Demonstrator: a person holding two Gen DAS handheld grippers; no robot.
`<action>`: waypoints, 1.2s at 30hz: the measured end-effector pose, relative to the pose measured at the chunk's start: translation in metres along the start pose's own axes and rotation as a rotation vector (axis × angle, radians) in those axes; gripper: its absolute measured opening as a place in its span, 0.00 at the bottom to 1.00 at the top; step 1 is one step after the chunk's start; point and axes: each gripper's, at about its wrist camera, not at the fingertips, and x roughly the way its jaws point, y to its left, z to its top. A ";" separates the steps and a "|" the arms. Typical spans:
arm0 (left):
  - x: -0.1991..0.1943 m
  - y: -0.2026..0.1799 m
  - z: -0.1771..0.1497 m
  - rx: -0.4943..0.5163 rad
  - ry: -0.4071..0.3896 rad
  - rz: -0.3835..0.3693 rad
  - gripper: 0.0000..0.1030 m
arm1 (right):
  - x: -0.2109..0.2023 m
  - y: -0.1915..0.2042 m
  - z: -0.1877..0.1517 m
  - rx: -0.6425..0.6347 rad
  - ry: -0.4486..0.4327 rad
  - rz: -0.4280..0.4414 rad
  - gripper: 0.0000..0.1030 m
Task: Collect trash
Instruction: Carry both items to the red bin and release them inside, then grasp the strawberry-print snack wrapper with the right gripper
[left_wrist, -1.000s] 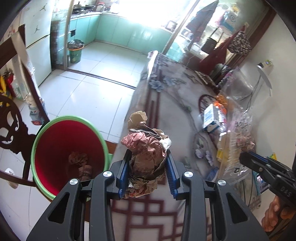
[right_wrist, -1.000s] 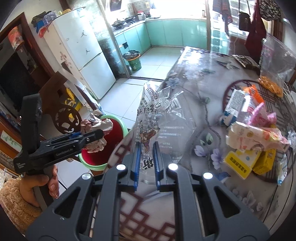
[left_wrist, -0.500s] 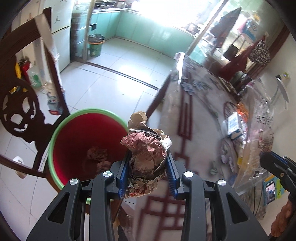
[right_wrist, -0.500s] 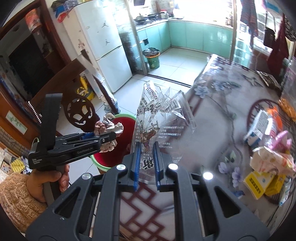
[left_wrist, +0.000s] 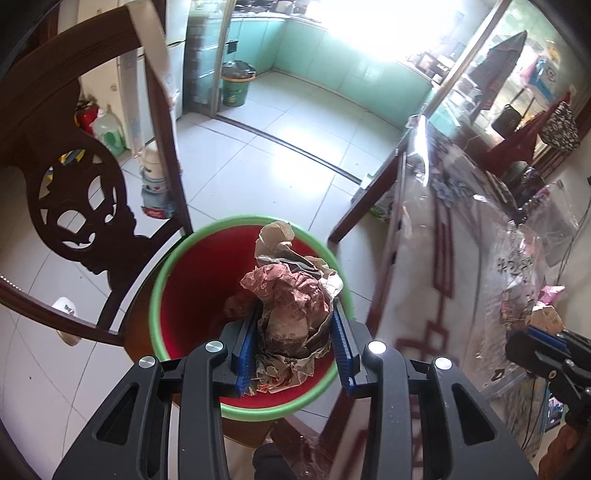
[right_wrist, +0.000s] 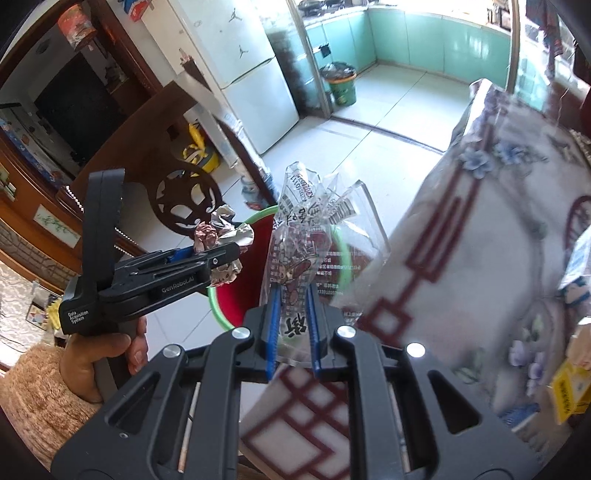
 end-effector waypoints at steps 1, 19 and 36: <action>0.001 0.003 0.000 -0.004 0.001 0.005 0.33 | 0.005 0.001 0.001 0.002 0.009 0.004 0.14; -0.003 0.024 0.005 -0.054 -0.033 0.036 0.74 | 0.035 0.016 0.008 0.029 0.027 0.035 0.64; -0.004 -0.084 0.002 0.155 -0.004 -0.148 0.74 | -0.083 -0.086 -0.055 0.222 -0.130 -0.221 0.65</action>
